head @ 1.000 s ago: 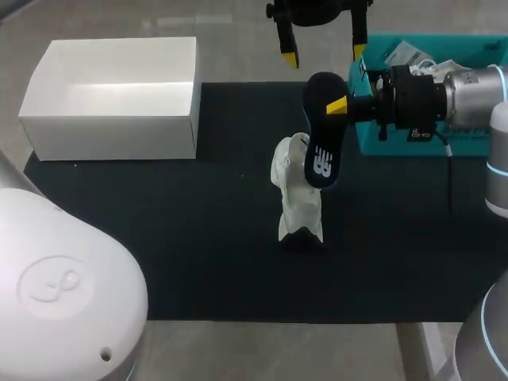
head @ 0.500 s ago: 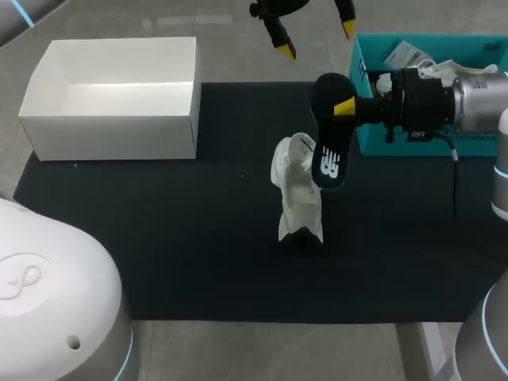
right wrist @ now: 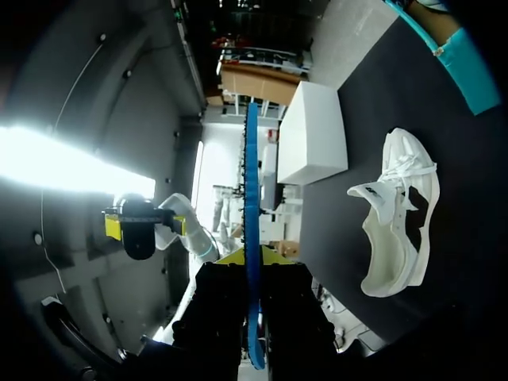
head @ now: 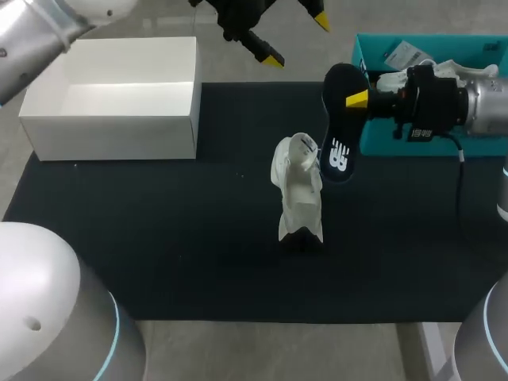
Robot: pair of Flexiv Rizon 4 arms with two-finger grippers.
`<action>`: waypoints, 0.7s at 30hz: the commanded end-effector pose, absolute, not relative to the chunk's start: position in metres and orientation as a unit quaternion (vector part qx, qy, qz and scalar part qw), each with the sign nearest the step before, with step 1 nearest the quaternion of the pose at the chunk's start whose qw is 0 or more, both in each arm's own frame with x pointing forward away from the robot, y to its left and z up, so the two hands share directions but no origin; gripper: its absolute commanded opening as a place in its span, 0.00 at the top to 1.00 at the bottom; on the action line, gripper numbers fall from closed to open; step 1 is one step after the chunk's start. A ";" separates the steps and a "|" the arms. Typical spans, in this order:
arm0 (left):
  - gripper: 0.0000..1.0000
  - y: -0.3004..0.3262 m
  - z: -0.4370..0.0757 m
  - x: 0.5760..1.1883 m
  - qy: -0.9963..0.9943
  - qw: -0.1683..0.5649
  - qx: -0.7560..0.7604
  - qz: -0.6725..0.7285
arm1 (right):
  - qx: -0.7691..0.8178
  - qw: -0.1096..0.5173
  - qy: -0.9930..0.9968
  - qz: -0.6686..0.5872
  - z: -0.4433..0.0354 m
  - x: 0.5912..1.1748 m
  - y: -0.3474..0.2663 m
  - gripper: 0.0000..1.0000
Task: Take the shoe out of the shoebox, open the shoe tongue, remove and reinsert the insole, then place the shoe into the shoebox
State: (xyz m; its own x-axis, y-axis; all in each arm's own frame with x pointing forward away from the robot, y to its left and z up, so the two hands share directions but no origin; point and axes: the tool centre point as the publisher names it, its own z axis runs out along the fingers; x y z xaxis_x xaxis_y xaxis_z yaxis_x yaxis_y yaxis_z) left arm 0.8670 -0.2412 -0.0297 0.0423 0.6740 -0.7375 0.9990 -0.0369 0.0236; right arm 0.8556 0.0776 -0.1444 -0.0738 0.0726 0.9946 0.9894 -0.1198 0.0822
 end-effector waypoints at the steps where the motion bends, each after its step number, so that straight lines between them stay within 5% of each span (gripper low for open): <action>1: 0.00 -0.237 -0.039 0.864 0.503 0.456 0.543 -0.494 | -0.531 0.426 -0.506 -0.530 -0.136 0.850 0.074 1.00; 21: 0.00 -0.232 -0.052 0.867 0.502 0.469 0.584 -0.432 | -0.541 0.423 -0.497 -0.531 -0.136 0.848 0.070 1.00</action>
State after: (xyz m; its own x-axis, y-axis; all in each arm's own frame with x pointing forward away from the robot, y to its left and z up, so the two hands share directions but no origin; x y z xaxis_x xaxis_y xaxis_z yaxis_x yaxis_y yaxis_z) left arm 0.8747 -0.2380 -0.0473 0.1121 0.2244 -0.9680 0.9926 -0.0711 0.0985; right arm 0.8509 0.0702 -0.1369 -0.0584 0.0860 0.9946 0.9874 -0.1419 0.0702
